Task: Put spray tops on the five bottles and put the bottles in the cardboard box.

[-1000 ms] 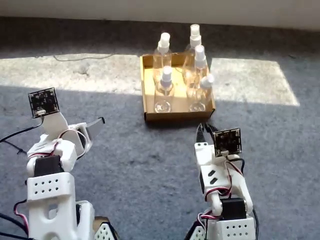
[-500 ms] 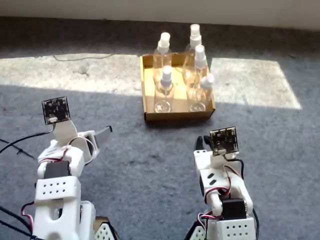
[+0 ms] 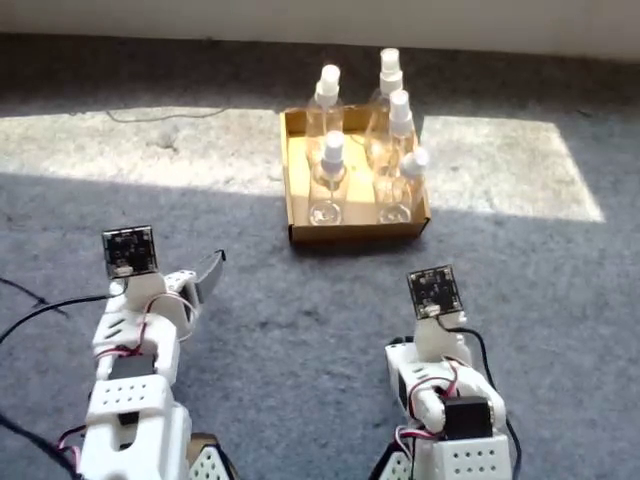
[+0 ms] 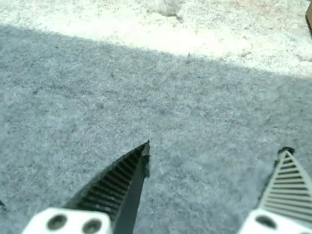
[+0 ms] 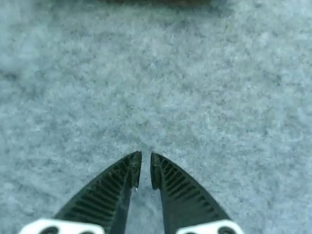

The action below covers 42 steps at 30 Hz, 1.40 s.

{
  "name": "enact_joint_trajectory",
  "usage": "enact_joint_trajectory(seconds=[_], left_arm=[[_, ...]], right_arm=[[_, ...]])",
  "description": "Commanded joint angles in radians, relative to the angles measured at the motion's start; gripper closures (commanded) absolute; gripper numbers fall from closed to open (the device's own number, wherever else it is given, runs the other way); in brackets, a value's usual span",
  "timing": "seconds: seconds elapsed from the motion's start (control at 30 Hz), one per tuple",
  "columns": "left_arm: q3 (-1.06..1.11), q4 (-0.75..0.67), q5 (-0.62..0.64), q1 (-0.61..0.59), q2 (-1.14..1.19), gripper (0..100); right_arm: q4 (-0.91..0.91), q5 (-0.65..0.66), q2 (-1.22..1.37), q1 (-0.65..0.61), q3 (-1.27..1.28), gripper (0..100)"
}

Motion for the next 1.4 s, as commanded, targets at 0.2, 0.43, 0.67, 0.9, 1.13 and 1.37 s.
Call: enact_joint_trajectory(seconds=[0.2, 0.43, 0.67, 0.9, 1.13, 1.37], left_arm=[[0.018, 0.114, -0.011, -0.01, -0.01, 91], [0.018, 0.118, -0.009, -0.047, -0.004, 100], [0.018, 0.12, -0.008, -0.047, -0.004, 97], [0.018, 0.12, -0.008, -0.047, -0.004, 97], [0.018, 0.12, -0.008, -0.047, -0.005, 97], [0.018, 0.12, -0.008, -0.047, -0.005, 97]], right_arm=[[0.01, -0.003, -0.013, 0.01, 0.15, 99.4], [0.01, -0.003, -0.013, 0.01, 0.15, 99.4], [0.01, -0.003, -0.013, 0.01, 0.15, 99.4], [0.01, -0.003, -0.013, 0.01, 0.15, 99.4], [0.01, -0.003, -0.013, 0.01, 0.15, 99.4], [0.01, -0.003, -0.013, 0.01, 0.15, 99.4]])
